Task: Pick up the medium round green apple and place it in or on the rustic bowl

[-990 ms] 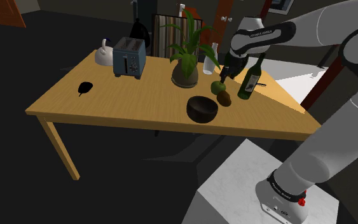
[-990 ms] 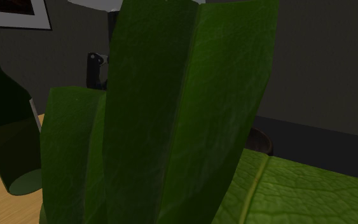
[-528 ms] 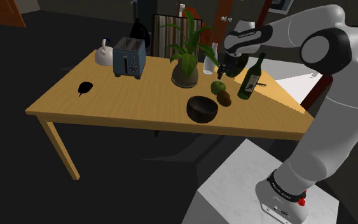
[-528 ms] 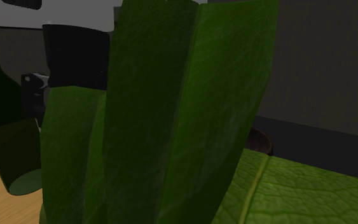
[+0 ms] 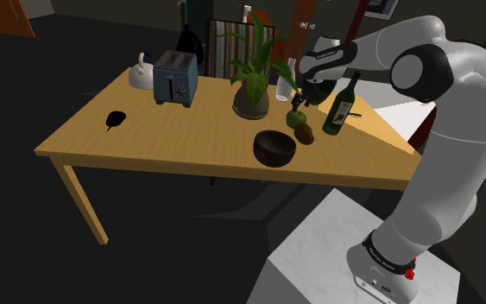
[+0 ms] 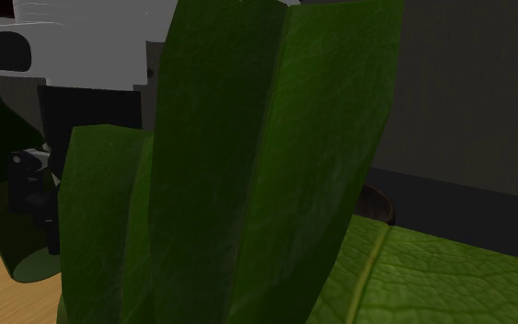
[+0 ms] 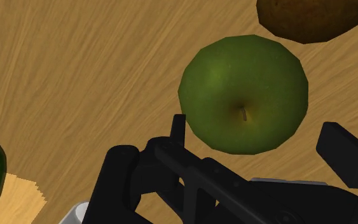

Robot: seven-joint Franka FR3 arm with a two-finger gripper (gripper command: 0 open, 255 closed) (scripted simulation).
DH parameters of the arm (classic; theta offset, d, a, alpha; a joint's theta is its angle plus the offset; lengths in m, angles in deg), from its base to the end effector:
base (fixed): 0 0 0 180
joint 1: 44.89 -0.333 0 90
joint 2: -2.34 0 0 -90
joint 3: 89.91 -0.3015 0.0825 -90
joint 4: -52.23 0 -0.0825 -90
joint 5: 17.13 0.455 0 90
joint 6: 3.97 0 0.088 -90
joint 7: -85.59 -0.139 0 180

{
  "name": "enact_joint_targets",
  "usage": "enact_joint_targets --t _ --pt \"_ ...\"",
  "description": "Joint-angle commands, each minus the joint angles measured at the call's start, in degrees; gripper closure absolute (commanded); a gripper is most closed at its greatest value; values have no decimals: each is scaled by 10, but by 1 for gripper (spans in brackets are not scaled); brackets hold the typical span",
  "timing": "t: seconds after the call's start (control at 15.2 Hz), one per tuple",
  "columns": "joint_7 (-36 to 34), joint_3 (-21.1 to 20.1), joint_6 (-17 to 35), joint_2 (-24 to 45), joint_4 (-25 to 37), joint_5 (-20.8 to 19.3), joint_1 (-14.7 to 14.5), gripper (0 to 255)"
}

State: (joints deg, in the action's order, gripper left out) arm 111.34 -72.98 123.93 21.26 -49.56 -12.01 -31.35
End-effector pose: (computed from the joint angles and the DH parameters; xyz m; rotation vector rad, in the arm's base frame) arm 0.6225 -0.3502 0.3125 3.0486 -0.1688 0.1765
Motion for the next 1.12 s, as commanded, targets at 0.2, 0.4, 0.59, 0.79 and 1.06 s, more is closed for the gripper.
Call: enact_joint_targets --t 0.2,0.4,0.59,0.79,1.06 --pt "1 -1 10 7 -2 3 1 0" --pt "1 -1 10 7 -2 3 1 0" --pt "1 -1 10 7 -2 3 1 255" --pt "1 -1 10 7 -2 3 1 255" --pt "1 -1 10 7 -2 3 1 255"
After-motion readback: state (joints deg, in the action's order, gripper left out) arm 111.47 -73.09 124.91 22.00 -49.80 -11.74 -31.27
